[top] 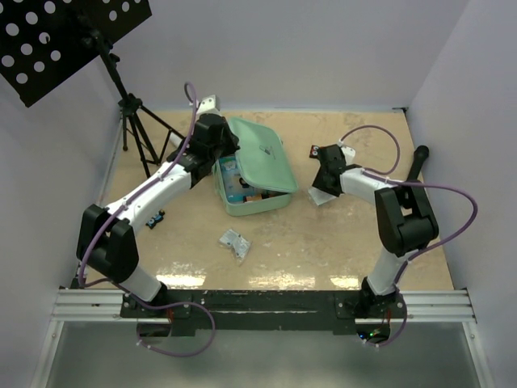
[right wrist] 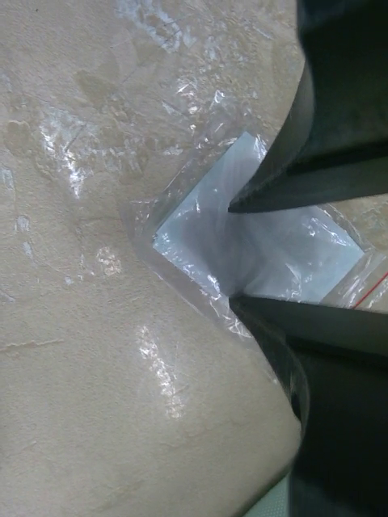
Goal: Organize the medicine kit
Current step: Move the medical item to the center of the board.
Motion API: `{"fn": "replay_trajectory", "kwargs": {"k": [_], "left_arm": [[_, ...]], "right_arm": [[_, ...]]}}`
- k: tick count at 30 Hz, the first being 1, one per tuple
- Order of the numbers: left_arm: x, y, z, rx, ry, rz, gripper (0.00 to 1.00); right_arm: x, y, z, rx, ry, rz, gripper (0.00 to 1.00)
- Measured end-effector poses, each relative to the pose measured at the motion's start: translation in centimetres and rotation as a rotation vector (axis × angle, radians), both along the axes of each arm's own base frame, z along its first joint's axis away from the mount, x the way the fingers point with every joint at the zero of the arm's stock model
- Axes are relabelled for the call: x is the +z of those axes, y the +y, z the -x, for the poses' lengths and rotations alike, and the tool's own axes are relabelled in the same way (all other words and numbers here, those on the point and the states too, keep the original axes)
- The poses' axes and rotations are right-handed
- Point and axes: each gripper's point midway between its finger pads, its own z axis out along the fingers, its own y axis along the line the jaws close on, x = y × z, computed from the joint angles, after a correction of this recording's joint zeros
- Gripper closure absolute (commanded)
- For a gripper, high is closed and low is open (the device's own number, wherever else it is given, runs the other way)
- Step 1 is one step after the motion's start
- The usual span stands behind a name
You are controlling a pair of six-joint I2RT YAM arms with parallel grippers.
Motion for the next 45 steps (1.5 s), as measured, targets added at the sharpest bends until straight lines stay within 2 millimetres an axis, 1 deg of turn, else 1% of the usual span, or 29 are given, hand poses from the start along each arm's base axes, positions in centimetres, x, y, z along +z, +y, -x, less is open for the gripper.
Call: {"fn": "replay_trajectory", "kwargs": {"k": [2, 5, 8, 9, 12, 15, 17, 18, 20, 22, 23, 25, 27, 29, 32, 34, 38, 40, 42, 45], "left_arm": [[0.1, 0.0, 0.0, -0.003, -0.002, 0.003, 1.0], [0.3, -0.1, 0.1, -0.007, -0.006, 0.007, 1.0], [0.4, -0.1, 0.1, -0.008, -0.009, 0.009, 1.0], [0.4, -0.2, 0.1, -0.009, -0.009, 0.009, 1.0], [0.4, -0.2, 0.1, -0.01, -0.009, 0.01, 1.0], [0.4, -0.2, 0.1, -0.011, -0.009, 0.01, 1.0], [0.4, -0.2, 0.1, -0.01, -0.009, 0.01, 1.0], [0.4, -0.2, 0.1, -0.01, -0.009, 0.01, 1.0], [0.4, -0.2, 0.1, -0.01, -0.009, 0.01, 1.0], [0.4, -0.2, 0.1, -0.01, -0.008, 0.009, 1.0], [0.4, -0.2, 0.1, -0.009, -0.008, 0.009, 1.0], [0.5, -0.1, 0.1, -0.009, -0.006, 0.007, 1.0], [0.6, -0.2, 0.0, -0.009, -0.004, 0.006, 1.0], [0.7, -0.3, -0.2, -0.009, -0.002, 0.005, 1.0], [1.0, -0.6, -0.7, -0.01, 0.004, 0.003, 1.0], [1.2, -0.7, -0.9, -0.011, 0.005, 0.003, 1.0], [1.3, -0.8, -0.9, -0.012, 0.01, 0.0, 1.0], [1.2, -0.8, -0.8, -0.011, 0.014, -0.002, 1.0], [1.1, -0.7, -0.8, -0.007, 0.018, 0.001, 1.0], [1.1, -0.7, -0.8, -0.004, 0.018, 0.001, 1.0]], "right_arm": [[-0.3, -0.2, -0.2, 0.005, 0.002, 0.007, 0.72], [-0.3, -0.1, -0.6, 0.015, -0.012, 0.008, 0.83], [-0.2, 0.0, -0.8, 0.023, -0.022, 0.012, 0.97], [-0.2, -0.1, -0.8, 0.025, -0.025, 0.013, 1.0], [-0.1, -0.1, -0.7, 0.026, -0.037, 0.012, 1.0], [0.5, -0.4, 0.5, 0.033, -0.039, 0.007, 1.0], [2.1, -0.6, 1.9, 0.044, -0.051, -0.005, 1.0], [3.4, -0.7, 2.4, 0.051, -0.071, -0.011, 1.0], [7.1, -0.5, 3.0, 0.066, -0.146, -0.028, 1.0], [11.1, 0.1, 3.8, 0.097, -0.234, -0.048, 1.0], [12.6, 0.6, 4.3, 0.116, -0.264, -0.059, 1.0], [16.0, 2.0, 5.9, 0.172, -0.324, -0.081, 1.0], [18.1, 3.7, 7.6, 0.236, -0.359, -0.105, 1.0], [19.6, 5.5, 9.9, 0.322, -0.377, -0.133, 1.0], [20.8, 8.8, 13.5, 0.487, -0.371, -0.193, 1.0], [20.8, 11.0, 15.7, 0.59, -0.347, -0.232, 1.0], [20.3, 16.1, 20.7, 0.822, -0.286, -0.307, 1.0], [19.8, 18.1, 22.7, 0.903, -0.261, -0.319, 1.0], [18.7, 20.5, 24.7, 0.986, -0.226, -0.319, 1.0], [16.6, 23.8, 26.7, 1.067, -0.169, -0.291, 1.0]]}}
